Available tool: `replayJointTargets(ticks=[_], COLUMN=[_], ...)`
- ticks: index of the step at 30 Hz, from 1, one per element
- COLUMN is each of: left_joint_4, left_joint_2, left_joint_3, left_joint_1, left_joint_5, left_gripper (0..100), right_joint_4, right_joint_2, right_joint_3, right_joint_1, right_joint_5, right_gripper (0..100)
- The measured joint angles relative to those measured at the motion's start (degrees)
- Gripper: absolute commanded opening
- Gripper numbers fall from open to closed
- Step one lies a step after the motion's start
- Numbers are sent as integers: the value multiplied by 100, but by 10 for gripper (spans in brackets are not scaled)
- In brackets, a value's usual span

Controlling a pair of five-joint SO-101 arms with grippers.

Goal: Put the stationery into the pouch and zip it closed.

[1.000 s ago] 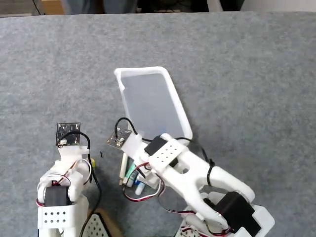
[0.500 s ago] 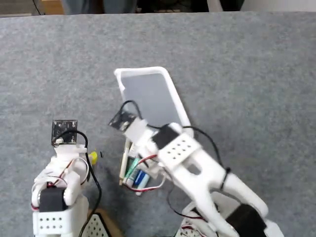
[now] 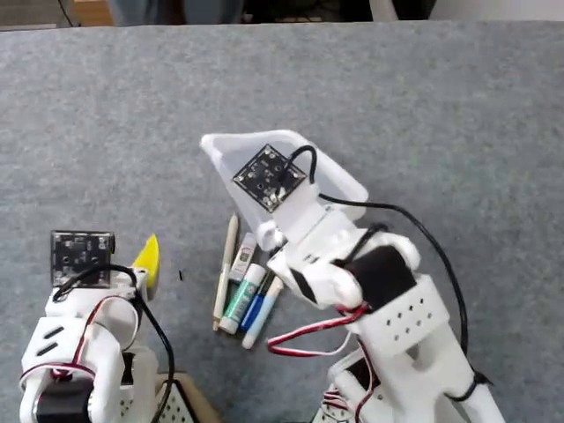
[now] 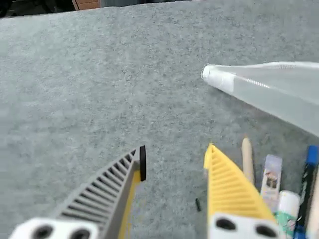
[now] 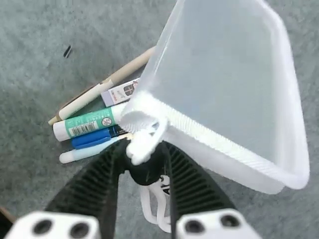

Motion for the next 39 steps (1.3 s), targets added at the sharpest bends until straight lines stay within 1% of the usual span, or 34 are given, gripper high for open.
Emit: replayJointTargets(ticks=[3, 5, 11, 15, 18, 22, 26, 31, 33, 39], left_joint_4=[0, 0, -62, -246, -281, -281, -281, -281, -281, -484], left_joint_2=[0, 0, 0, 9, 0, 0, 0, 0, 0, 448], left_joint_3=[-9, -9, 105, 387, 484, 457, -132, -976, -1134, -1495], left_joint_1=[0, 0, -70, -484, -721, -703, -9, 1415, 1855, 2127], left_joint_5=[738, 976, 1055, 1081, 1081, 1081, 1081, 1081, 1099, 1125], left_gripper=[218, 218, 213, 213, 217, 219, 219, 218, 218, 217], right_joint_4=[-132, -229, -484, -360, -176, -105, -88, -176, -334, -492], right_joint_2=[-132, -237, -457, -501, -536, -545, -554, -633, -642, -651], right_joint_3=[0, -123, -958, -1530, -1574, -1600, -1609, -1178, -958, -519], right_joint_1=[-18, -114, -211, -211, -211, -123, -114, -211, -220, -229], right_joint_5=[0, 0, 0, 0, 0, -53, -70, -70, -88, -79], right_gripper=[12, 12, 12, 12, 12, 12, 12, 12, 12, 12])
